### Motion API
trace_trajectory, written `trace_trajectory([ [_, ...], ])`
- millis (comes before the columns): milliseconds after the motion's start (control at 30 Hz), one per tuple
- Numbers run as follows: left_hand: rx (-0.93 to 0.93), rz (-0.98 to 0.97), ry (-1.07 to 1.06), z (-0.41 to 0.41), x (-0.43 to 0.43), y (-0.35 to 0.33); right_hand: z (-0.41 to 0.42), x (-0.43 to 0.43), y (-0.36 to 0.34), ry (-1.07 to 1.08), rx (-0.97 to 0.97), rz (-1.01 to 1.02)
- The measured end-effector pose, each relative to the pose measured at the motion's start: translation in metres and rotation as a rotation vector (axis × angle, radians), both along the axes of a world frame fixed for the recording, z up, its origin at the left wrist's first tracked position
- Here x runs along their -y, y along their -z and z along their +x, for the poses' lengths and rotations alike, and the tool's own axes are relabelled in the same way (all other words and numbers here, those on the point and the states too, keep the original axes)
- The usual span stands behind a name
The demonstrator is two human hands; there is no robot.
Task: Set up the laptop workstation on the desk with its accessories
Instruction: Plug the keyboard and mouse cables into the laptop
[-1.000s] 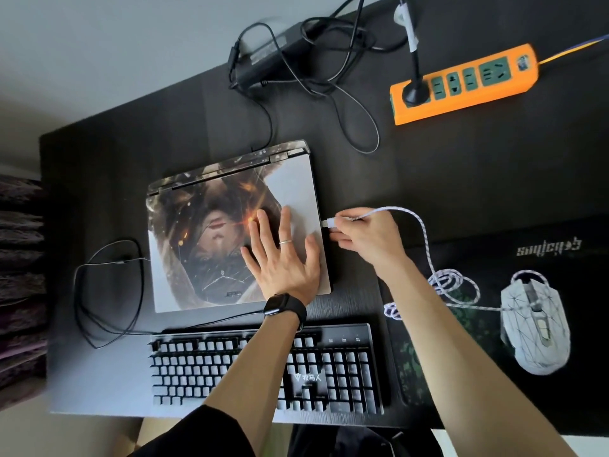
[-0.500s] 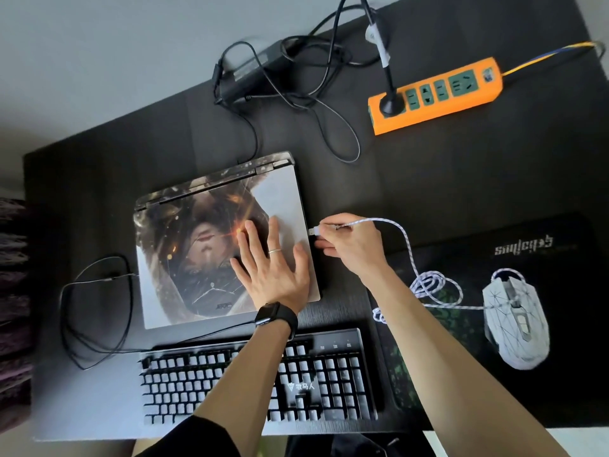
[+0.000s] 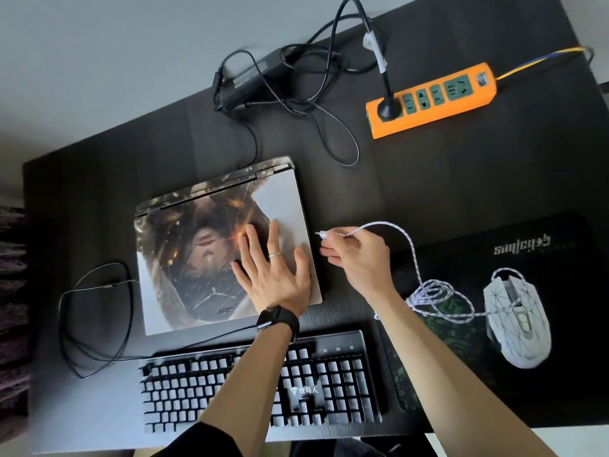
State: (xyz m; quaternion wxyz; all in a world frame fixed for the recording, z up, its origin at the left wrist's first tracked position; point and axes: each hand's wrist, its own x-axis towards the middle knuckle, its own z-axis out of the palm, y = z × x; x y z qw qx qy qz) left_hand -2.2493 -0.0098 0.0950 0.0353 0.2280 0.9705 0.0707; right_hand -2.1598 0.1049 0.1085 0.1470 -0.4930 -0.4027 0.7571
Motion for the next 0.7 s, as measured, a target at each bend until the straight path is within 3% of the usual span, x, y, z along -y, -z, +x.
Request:
trace_trajectory([
  [200, 0.016, -0.008, 0.007, 0.001, 0.003, 0.001, -0.015, 0.002, -0.002, 0.054, 0.103, -0.061],
  [433, 0.012, -0.013, 0.016, 0.0, 0.004, 0.003, -0.017, -0.01, -0.007, -0.006, 0.092, -0.187],
  [700, 0.014, -0.005, 0.019, 0.0, 0.0, 0.001, -0.03, -0.02, -0.01, -0.083, 0.144, -0.014],
])
